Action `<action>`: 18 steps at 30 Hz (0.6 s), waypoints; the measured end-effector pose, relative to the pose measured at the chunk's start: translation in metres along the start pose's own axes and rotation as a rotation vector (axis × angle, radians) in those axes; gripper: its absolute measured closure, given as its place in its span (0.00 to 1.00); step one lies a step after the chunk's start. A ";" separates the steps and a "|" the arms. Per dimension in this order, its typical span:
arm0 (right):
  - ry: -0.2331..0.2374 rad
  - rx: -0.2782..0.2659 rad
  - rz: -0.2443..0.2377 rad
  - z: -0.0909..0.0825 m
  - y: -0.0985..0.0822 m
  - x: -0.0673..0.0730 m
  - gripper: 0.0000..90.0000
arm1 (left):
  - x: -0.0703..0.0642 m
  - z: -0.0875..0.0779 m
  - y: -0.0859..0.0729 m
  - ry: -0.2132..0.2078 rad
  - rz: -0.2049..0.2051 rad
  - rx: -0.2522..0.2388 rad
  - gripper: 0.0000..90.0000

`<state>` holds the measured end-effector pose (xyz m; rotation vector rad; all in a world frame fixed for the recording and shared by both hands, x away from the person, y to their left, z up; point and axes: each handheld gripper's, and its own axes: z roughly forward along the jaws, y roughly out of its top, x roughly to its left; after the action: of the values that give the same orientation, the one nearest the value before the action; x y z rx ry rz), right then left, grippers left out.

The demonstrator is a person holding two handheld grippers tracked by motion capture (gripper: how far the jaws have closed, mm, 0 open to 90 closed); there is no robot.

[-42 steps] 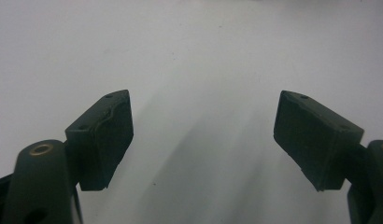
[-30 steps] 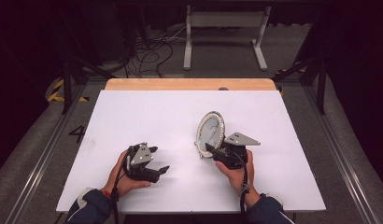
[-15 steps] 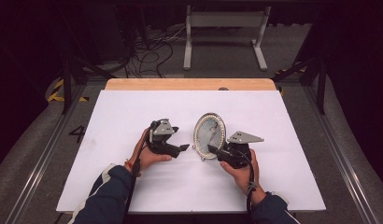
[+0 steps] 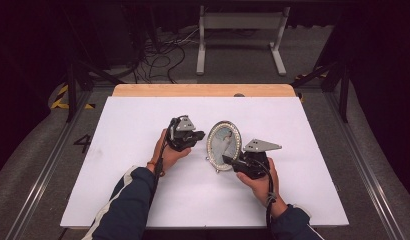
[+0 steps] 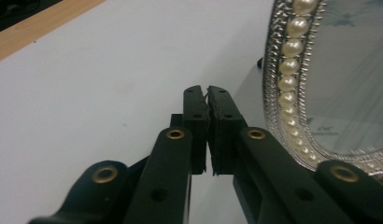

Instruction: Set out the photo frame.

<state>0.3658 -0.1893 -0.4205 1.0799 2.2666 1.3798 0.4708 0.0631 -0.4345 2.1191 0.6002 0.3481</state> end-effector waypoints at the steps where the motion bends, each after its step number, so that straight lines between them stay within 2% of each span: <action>1: 0.000 0.002 -0.001 0.000 0.000 0.000 0.84 | 0.001 0.003 0.001 -0.005 -0.016 0.004 0.99; 3: 0.005 0.004 -0.003 0.000 0.000 -0.001 0.84 | 0.002 0.008 0.002 -0.002 -0.019 0.015 1.00; 6: 0.009 0.006 -0.003 0.000 0.001 -0.001 0.84 | 0.002 0.017 0.001 -0.022 -0.013 0.042 1.00; 9: 0.012 0.009 -0.002 -0.001 0.001 -0.002 0.84 | 0.001 0.021 0.000 -0.062 -0.022 0.037 1.00; 11: 0.006 0.012 -0.009 -0.001 0.001 -0.001 0.83 | 0.000 0.022 0.001 -0.065 -0.016 0.038 1.00; 13: -0.003 0.007 0.000 -0.004 0.000 0.000 0.76 | -0.001 0.022 0.002 -0.067 -0.008 0.041 1.00; 16: -0.014 0.000 0.004 -0.011 -0.002 0.001 0.74 | -0.002 0.025 0.003 -0.063 -0.014 0.042 1.00; 18: -0.020 -0.006 0.008 -0.016 -0.003 0.001 0.77 | -0.003 0.027 0.003 -0.070 -0.024 0.041 1.00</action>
<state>0.3547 -0.1993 -0.4150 1.0975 2.2452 1.3716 0.4817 0.0416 -0.4475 2.1519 0.5964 0.2495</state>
